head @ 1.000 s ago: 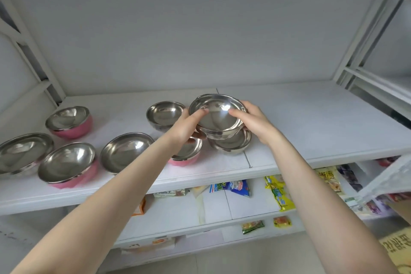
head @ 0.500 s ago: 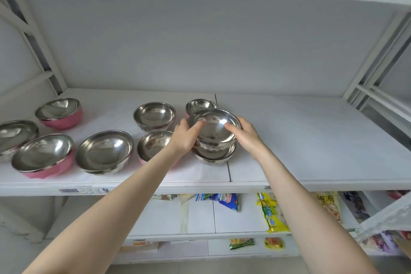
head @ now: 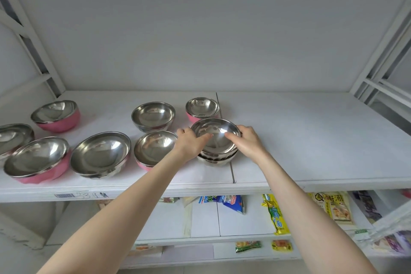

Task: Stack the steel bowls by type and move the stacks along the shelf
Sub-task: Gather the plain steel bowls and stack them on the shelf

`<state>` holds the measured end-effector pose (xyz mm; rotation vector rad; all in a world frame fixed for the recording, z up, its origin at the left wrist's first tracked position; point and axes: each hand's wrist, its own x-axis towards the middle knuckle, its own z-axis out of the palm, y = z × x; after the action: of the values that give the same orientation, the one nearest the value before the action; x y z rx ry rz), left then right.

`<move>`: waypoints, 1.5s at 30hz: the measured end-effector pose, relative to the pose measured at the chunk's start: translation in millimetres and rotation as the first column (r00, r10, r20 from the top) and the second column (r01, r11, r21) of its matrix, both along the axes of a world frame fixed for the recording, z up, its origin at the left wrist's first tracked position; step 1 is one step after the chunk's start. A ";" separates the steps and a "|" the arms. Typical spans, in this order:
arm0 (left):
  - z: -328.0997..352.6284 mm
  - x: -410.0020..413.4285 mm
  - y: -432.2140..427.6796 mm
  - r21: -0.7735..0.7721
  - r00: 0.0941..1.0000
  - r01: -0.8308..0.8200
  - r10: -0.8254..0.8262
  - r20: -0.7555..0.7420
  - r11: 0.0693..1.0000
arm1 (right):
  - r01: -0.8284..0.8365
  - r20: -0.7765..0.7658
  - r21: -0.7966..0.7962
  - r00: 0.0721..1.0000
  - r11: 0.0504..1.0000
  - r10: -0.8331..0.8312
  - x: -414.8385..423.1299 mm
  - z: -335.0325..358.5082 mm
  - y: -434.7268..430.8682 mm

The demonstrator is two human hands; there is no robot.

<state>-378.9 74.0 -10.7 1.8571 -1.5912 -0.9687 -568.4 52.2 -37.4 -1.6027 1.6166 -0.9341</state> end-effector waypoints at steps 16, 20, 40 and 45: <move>23.4 12.6 13.7 0.101 0.953 0.159 -0.179 0.246 0.982 | -0.080 -0.398 0.184 0.905 0.980 0.148 -8.0 28.4 18.5; 38.5 26.3 26.4 -0.048 0.771 0.281 -0.196 0.606 0.959 | -0.106 -0.636 0.139 0.752 0.985 0.171 -9.2 48.7 33.4; 98.2 155.1 46.3 -0.411 0.464 0.491 0.169 0.870 0.768 | -0.194 -0.743 -0.437 0.629 0.878 -0.231 97.0 123.8 63.4; 108.2 197.1 23.5 -0.431 0.454 0.508 0.194 0.870 0.746 | -0.139 -0.680 -0.468 0.687 0.873 -0.255 134.0 130.4 43.1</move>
<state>-181.8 97.5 97.5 1.6933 -2.3043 0.7314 -434.4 95.3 93.0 -2.5335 2.0681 -0.8149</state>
